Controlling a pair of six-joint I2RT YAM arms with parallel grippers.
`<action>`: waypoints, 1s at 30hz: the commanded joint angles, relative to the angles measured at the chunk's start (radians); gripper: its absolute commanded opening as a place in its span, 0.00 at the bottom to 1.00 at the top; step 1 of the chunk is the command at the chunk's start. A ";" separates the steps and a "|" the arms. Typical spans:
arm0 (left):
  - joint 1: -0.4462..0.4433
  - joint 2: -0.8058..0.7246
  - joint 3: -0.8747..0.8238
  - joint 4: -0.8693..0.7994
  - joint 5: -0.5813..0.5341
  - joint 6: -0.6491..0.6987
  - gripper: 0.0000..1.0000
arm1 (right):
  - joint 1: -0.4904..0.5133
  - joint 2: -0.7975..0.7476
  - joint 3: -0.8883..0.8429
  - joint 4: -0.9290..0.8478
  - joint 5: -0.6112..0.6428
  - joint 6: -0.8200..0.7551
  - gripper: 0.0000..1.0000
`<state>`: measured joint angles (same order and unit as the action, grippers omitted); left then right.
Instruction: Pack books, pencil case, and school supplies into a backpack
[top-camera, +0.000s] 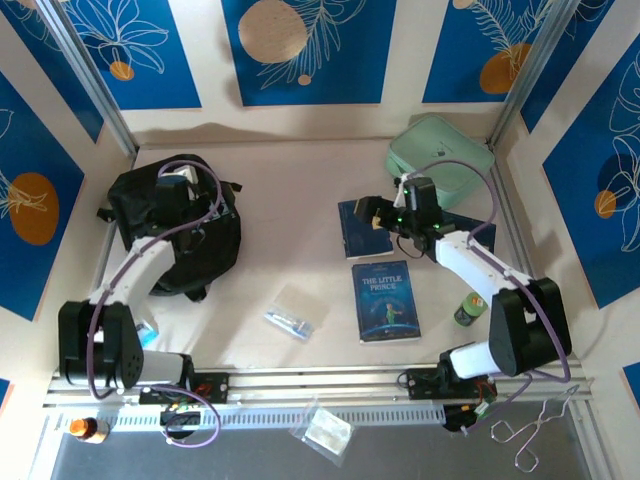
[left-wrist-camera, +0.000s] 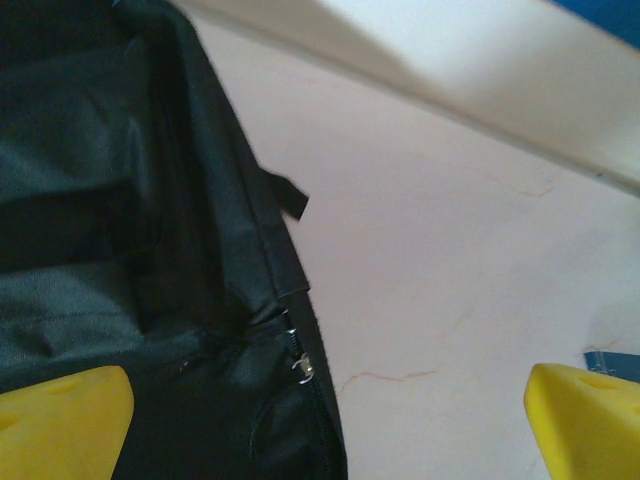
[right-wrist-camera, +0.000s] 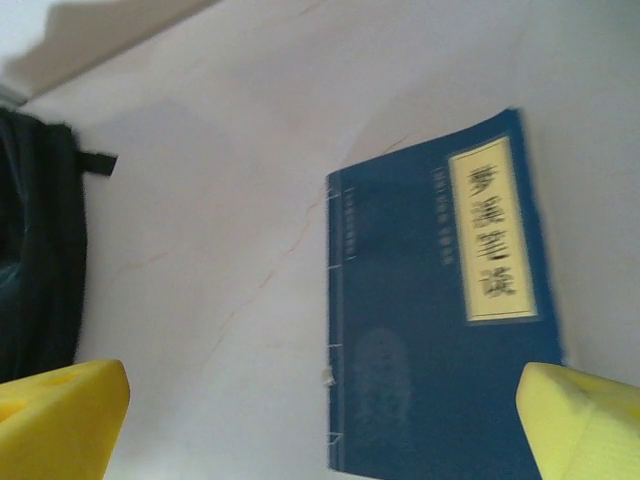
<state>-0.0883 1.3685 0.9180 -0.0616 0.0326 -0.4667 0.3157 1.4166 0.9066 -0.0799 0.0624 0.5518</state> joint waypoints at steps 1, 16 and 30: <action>-0.007 0.058 0.060 -0.139 -0.031 -0.038 1.00 | 0.042 0.042 0.057 -0.035 -0.033 0.020 1.00; -0.063 0.197 -0.037 -0.160 0.198 -0.089 0.86 | 0.135 0.191 0.118 0.015 -0.075 0.032 0.99; -0.423 0.346 0.008 -0.135 0.128 -0.063 0.82 | 0.124 0.245 0.154 -0.024 -0.060 0.147 0.99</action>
<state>-0.4458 1.6726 0.9176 -0.1585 0.1528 -0.5411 0.4492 1.6512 1.0409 -0.0765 0.0109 0.6640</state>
